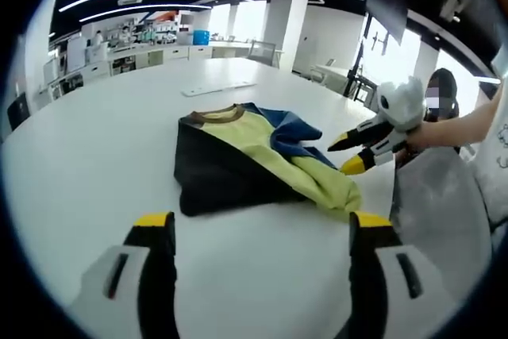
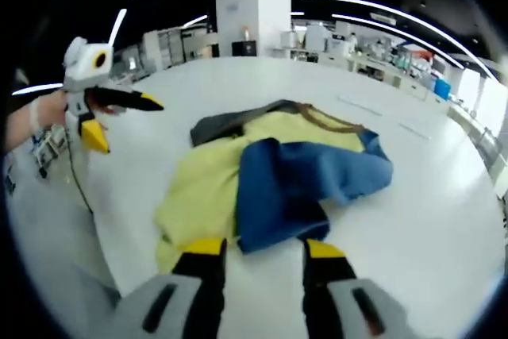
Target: Fold the garment on the visible template until the final outline fits inside the template.
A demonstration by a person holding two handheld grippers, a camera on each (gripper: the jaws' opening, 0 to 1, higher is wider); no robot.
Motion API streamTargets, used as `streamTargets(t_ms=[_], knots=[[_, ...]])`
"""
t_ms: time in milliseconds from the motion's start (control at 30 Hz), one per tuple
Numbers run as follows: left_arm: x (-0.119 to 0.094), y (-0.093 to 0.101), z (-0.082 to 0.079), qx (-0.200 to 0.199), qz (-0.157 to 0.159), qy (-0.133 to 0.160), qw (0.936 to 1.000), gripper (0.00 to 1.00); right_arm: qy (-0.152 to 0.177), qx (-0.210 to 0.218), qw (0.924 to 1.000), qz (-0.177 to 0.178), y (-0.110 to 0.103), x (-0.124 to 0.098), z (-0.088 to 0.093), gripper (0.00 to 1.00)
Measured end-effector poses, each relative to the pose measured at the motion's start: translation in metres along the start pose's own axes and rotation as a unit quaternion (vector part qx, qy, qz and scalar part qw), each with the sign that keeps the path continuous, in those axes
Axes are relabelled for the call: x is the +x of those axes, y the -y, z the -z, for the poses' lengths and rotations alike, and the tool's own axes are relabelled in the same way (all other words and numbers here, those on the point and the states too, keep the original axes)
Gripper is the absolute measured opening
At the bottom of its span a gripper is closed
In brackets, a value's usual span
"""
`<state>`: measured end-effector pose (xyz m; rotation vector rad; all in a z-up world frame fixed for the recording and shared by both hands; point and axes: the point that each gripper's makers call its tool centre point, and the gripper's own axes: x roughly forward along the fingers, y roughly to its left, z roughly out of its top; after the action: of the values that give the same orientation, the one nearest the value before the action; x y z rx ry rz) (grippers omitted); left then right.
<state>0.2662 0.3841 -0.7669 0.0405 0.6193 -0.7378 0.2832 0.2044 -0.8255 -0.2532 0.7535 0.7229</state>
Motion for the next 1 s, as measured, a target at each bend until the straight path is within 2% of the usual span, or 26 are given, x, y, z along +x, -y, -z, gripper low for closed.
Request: streamTargets(t_ms=[167, 433, 633, 733, 867, 933, 1000], knots=[[-0.002, 0.000, 0.001, 0.001, 0.000, -0.001, 1.0000, 0.87, -0.005, 0.025, 0.9994, 0.023, 0.002, 0.002, 0.007, 0.20], [-0.003, -0.001, 0.004, -0.001, -0.002, -0.002, 1.0000, 0.87, 0.014, 0.045, 0.9979, 0.044, 0.012, -0.007, 0.003, 0.00], [-0.003, 0.000, 0.005, -0.001, 0.001, -0.003, 1.0000, 0.87, 0.025, 0.043, 0.9977, 0.046, 0.019, -0.020, -0.003, 0.00], [-0.002, 0.000, 0.005, 0.002, 0.002, -0.003, 1.0000, 0.86, 0.024, 0.021, 0.9989, 0.034, 0.018, -0.035, -0.006, 0.00], [-0.002, 0.003, 0.002, 0.004, 0.003, 0.001, 1.0000, 0.87, 0.020, 0.019, 0.9992, 0.027, 0.024, -0.054, -0.003, 0.00], [-0.001, 0.004, 0.001, 0.006, 0.005, 0.002, 1.0000, 0.87, 0.012, 0.023, 0.9996, 0.011, 0.027, -0.064, 0.000, 0.00], [0.000, 0.004, -0.001, 0.007, 0.006, 0.004, 0.9999, 0.87, -0.002, 0.054, 0.9984, -0.018, 0.023, -0.075, 0.005, 0.00]])
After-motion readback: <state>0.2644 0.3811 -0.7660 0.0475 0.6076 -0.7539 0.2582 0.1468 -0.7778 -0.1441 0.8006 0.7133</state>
